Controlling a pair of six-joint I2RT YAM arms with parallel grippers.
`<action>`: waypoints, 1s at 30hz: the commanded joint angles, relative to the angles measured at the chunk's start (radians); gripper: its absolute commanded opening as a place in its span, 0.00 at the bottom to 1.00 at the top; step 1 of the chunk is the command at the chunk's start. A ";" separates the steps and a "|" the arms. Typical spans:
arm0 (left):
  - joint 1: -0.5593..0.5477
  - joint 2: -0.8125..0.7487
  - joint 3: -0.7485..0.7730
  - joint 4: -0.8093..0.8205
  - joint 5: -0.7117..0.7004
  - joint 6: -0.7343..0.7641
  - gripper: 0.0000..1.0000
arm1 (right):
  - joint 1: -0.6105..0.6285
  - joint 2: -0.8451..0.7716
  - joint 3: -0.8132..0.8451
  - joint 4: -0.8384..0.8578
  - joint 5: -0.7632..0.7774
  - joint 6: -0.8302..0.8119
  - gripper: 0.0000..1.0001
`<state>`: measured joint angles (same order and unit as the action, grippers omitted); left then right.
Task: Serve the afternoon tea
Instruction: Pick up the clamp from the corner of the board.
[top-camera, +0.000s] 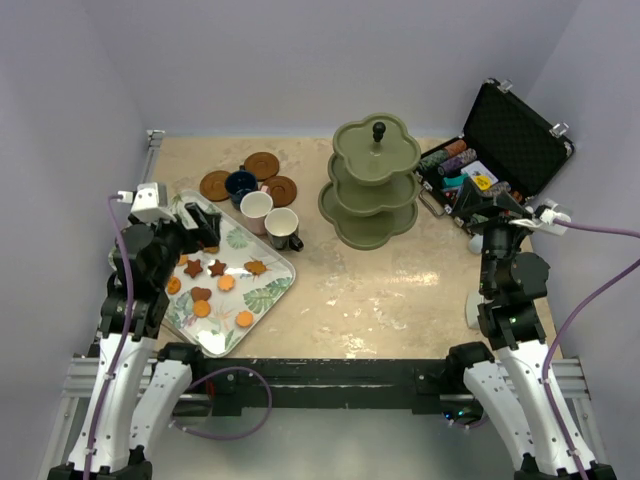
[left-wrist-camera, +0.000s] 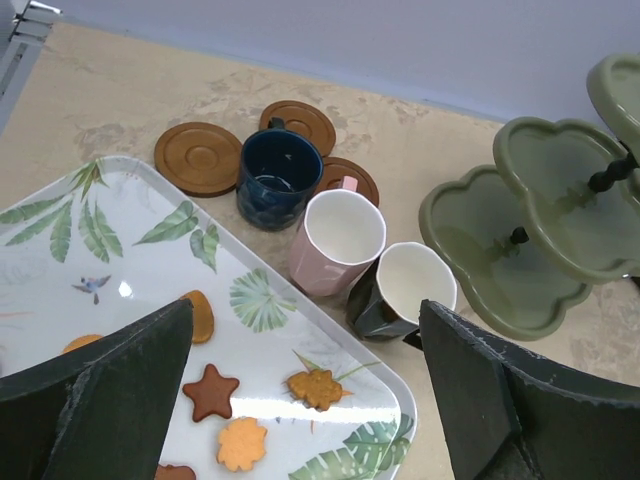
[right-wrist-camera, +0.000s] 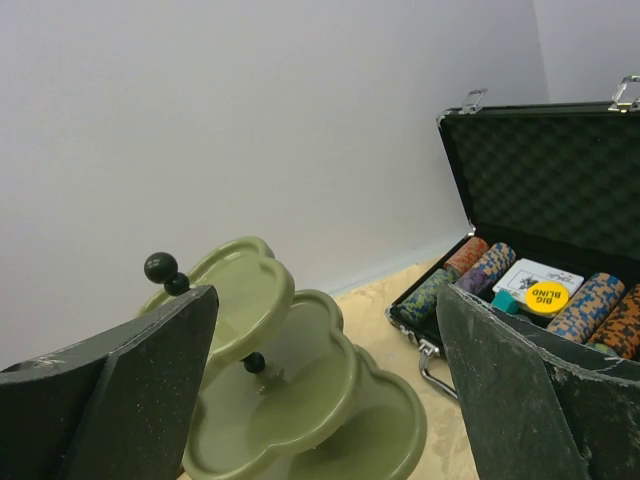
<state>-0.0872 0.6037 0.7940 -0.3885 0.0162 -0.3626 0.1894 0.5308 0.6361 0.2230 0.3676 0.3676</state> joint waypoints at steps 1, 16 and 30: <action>0.004 0.016 0.027 -0.030 -0.056 -0.009 1.00 | -0.001 0.003 0.047 0.004 -0.002 0.008 0.96; 0.026 0.099 -0.148 -0.029 -0.153 -0.174 1.00 | -0.002 0.031 0.059 -0.010 -0.028 -0.002 0.96; 0.257 0.100 -0.128 -0.251 -0.502 -0.354 0.88 | -0.002 0.038 0.048 0.006 -0.081 0.001 0.96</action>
<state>0.1165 0.6876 0.6270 -0.5777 -0.3244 -0.6300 0.1894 0.5636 0.6529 0.1970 0.3191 0.3668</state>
